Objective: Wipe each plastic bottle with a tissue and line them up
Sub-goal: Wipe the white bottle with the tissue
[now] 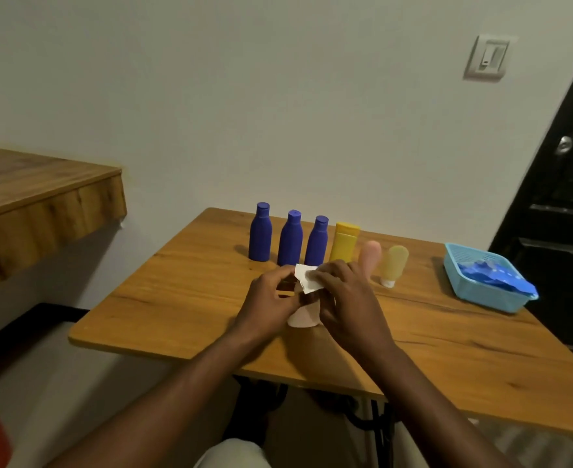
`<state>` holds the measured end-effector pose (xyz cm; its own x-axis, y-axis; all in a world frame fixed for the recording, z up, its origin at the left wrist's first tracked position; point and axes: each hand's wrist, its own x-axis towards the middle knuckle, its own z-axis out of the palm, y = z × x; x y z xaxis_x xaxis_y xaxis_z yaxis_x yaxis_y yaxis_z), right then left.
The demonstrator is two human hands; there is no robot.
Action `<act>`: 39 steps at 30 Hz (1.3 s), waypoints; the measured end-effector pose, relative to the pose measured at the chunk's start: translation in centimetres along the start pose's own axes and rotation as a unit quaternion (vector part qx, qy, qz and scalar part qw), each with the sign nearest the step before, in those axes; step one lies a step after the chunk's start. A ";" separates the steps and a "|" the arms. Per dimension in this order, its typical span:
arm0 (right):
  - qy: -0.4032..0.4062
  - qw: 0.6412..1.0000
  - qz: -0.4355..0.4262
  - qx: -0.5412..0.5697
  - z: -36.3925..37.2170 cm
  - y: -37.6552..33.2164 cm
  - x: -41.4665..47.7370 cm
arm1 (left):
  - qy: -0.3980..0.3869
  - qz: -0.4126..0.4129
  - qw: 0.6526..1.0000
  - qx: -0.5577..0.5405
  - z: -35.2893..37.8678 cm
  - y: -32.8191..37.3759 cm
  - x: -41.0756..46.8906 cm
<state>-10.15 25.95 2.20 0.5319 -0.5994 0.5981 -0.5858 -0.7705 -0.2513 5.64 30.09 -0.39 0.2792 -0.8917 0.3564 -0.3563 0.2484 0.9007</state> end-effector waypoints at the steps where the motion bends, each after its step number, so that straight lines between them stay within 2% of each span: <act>1: 0.007 1.000 -0.002 0.005 -0.2 0.5 -0.1 | -0.001 -0.002 1.000 0.002 0.0 -0.1 0.0; 5: 0.011 1.000 0.025 0.006 -0.8 1.4 0.4 | 0.012 0.005 1.000 0.001 0.2 -0.2 0.0; 11: -0.021 0.998 -0.059 -0.030 0.2 -0.1 -0.2 | 0.020 0.013 1.000 0.000 0.3 -0.7 -0.1; 16: -0.026 1.000 0.005 0.015 0.2 0.5 0.7 | 0.019 0.025 0.999 -0.010 0.5 -0.7 0.0; 21: -0.084 0.994 -0.070 0.010 0.7 -1.1 -0.2 | 0.022 0.021 1.000 0.007 0.5 -1.1 0.1; 23: -0.086 0.993 -0.074 0.019 0.6 -0.2 -0.9 | 0.019 0.022 1.000 0.004 0.5 -1.1 0.1; 28: -0.045 0.998 -0.004 0.051 0.7 1.7 -0.5 | 0.023 0.023 0.999 -0.001 0.5 -1.2 0.2; 32: -0.053 0.995 -0.030 0.076 1.3 0.8 -0.4 | 0.017 0.019 1.000 -0.005 0.4 -1.2 0.1; 33: -0.035 0.992 -0.034 0.113 1.6 0.8 -0.7 | 0.017 0.020 1.000 -0.005 0.4 -1.2 0.1; 35: 0.062 0.974 -0.009 0.216 2.2 1.4 -1.4 | 0.025 0.030 0.999 0.000 0.5 -1.1 0.1; 37: 0.138 0.946 0.081 0.283 2.8 2.5 -1.5 | 0.032 0.034 0.999 0.014 0.6 -0.9 0.2; 39: 0.161 0.913 0.173 0.332 3.2 3.2 -1.3 | 0.031 0.048 0.997 0.048 0.7 -0.7 0.2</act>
<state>-10.73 23.57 -1.81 0.1153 -0.8191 0.5619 -0.1271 -0.5732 -0.8095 5.35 29.48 -1.12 0.2932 -0.8401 0.4563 -0.4660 0.2911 0.8355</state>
